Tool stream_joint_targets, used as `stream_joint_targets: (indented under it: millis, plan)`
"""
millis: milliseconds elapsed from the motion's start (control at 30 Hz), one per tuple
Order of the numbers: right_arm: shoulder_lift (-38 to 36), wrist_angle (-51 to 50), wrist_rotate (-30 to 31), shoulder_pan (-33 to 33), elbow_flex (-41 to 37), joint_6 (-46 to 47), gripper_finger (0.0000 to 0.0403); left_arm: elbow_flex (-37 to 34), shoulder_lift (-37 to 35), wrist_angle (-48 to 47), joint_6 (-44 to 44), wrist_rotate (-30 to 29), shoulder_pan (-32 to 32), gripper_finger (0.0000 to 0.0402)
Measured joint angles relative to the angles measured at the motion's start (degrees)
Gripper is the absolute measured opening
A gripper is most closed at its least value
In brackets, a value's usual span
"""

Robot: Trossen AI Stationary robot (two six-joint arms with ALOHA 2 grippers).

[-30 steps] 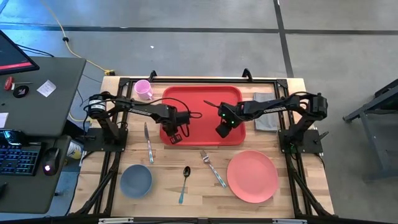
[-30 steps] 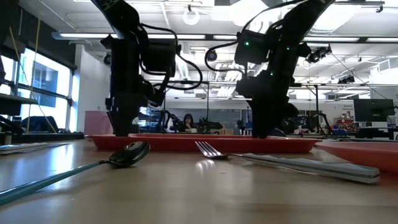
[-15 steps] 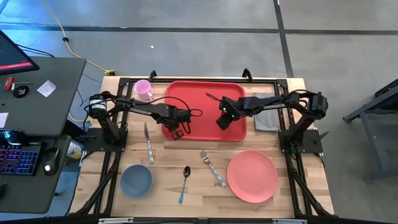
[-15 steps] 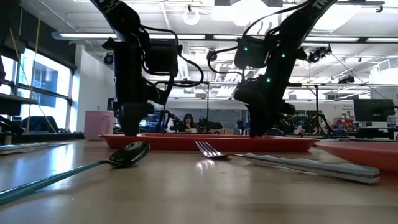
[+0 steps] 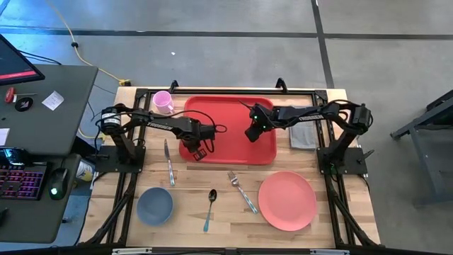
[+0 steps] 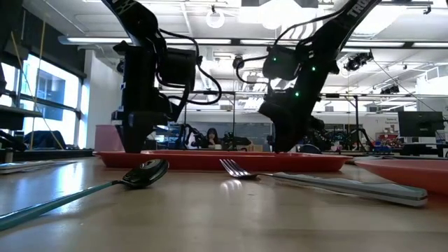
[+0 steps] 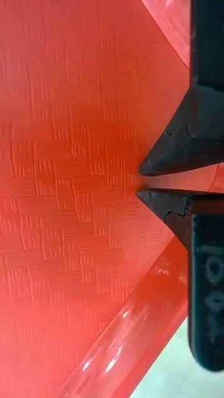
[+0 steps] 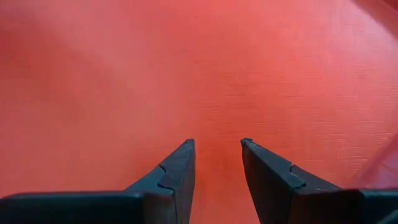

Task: Set up tray
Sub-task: Adjust the red serving tray on the table

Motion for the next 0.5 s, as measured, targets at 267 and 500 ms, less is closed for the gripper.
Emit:
stream_joint_targets:
  millis: [267, 500]
  plan:
    - [-9.51, -4.58, -4.09, -0.04, 0.00, 1.02, 0.0124, 0.00, -0.02, 0.26, -5.60, 0.93, 2.40, 0.0085]
    - [-19.77, -8.66, -17.99, 6.28, 0.00, 3.18, 0.0124, 0.70, 0.03, -0.53, -5.41, 1.92, 6.07, 0.0085]
